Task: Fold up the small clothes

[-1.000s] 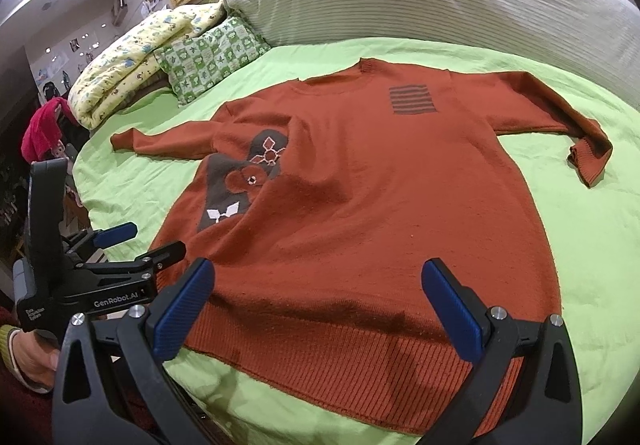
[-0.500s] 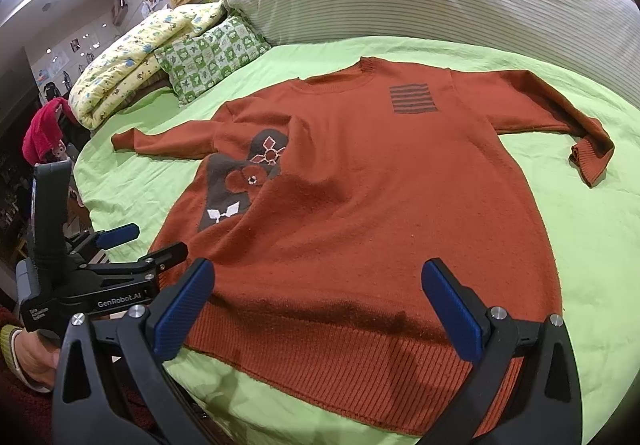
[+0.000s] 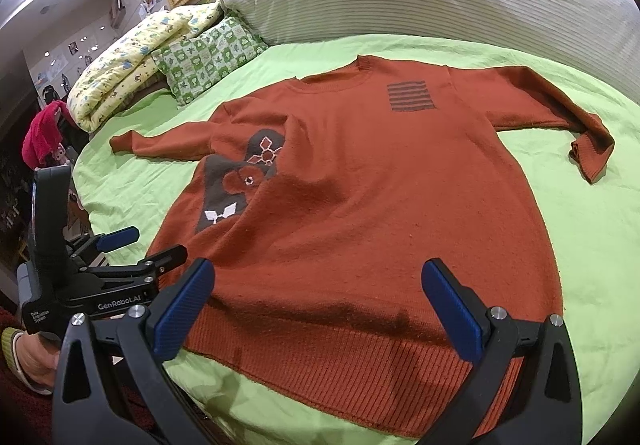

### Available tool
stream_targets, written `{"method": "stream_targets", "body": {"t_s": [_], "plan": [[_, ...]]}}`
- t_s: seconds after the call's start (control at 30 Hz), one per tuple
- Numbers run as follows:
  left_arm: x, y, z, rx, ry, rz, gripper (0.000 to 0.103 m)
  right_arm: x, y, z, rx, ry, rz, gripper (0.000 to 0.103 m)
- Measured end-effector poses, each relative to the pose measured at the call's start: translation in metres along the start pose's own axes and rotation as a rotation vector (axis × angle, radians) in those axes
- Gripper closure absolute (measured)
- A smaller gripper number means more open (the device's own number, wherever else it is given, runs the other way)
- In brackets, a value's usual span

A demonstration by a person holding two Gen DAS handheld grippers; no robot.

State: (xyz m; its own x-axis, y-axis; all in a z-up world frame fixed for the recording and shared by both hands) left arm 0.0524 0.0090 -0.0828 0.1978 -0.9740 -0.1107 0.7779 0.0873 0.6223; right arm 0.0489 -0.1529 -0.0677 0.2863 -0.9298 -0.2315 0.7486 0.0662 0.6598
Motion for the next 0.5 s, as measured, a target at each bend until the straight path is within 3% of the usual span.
{"method": "stream_targets", "body": {"t_s": [0.5], "plan": [[-0.0003,0.0002,-0.0037,-0.011,-0.002,0.006,0.012,0.0013,0.0007,-0.0001,-0.002,0.005,-0.005,0.0]]}}
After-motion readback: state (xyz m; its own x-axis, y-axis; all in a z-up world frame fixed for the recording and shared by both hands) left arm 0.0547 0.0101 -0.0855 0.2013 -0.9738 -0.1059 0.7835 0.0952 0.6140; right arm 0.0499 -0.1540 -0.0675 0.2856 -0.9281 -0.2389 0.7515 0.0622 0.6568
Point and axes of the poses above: each gripper's, at about its wrist camera, not at the fingertips, and z roughly against the way its jaws point, x to its right, y to its top, the point moved 8 cm from there along -z, roughly the way its jaws point, and after that the axes turned 6 degrees about y, right-handed, at the moved point
